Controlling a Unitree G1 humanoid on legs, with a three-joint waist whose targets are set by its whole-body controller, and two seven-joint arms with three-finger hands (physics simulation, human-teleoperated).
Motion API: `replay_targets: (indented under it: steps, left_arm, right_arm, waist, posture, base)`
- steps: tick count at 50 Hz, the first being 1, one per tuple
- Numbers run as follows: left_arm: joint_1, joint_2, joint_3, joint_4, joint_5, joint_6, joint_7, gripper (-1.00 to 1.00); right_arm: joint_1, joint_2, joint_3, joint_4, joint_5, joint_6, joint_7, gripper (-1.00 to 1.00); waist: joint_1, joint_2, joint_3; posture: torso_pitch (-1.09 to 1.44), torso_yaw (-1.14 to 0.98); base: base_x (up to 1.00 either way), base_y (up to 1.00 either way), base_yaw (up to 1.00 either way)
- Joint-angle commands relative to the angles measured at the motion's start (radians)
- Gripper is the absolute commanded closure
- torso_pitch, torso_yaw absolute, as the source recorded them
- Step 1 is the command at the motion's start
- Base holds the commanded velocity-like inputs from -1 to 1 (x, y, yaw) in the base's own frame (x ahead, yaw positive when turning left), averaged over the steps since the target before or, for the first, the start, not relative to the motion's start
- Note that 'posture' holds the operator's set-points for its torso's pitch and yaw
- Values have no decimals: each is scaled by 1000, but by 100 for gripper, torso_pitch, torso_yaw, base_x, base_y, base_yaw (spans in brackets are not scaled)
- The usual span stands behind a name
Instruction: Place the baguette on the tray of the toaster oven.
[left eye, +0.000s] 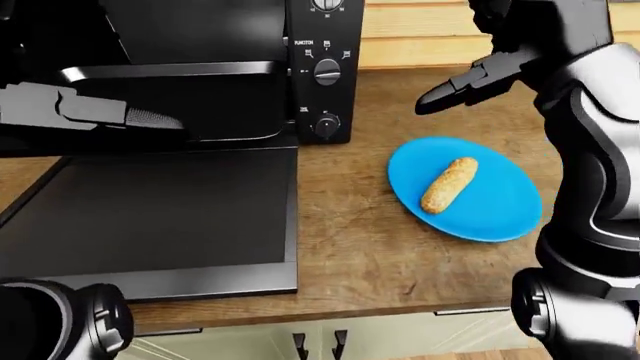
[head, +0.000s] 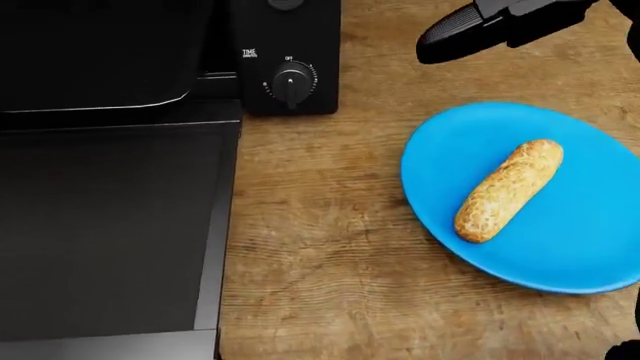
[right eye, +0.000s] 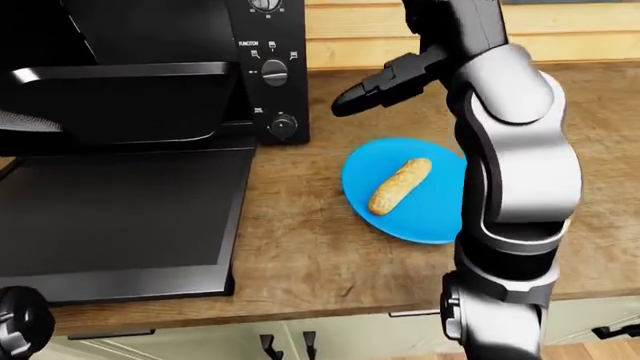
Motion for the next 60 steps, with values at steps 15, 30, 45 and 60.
replay_targets:
  steps: [15, 30, 45, 60]
  left_arm:
    - [-62, 107, 44, -60, -5, 105, -58, -100]
    - [38, 153, 160, -108, -12, 105, -126, -100]
    - [75, 193, 231, -108, -76, 105, -125, -100]
    - [125, 230, 368, -108, -411, 105, 97, -100]
  right_arm:
    - [-103, -70, 16, 233, -333, -312, 369, -100]
    - [-235, -96, 12, 460, -554, -766, 671, -100]
    - [-298, -148, 1, 558, -564, -1013, 963, -100]
    - [-349, -95, 40, 745, -644, -1266, 999, -100]
  waist:
    - [-14, 10, -15]
    - [-26, 22, -13]
    - [-32, 24, -10]
    - [-44, 40, -8]
  posture:
    - [0, 0]
    - [0, 0]
    - [0, 0]
    - [0, 0]
  base:
    - [0, 0, 0]
    - [0, 0, 0]
    - [0, 0, 0]
    - [0, 0, 0]
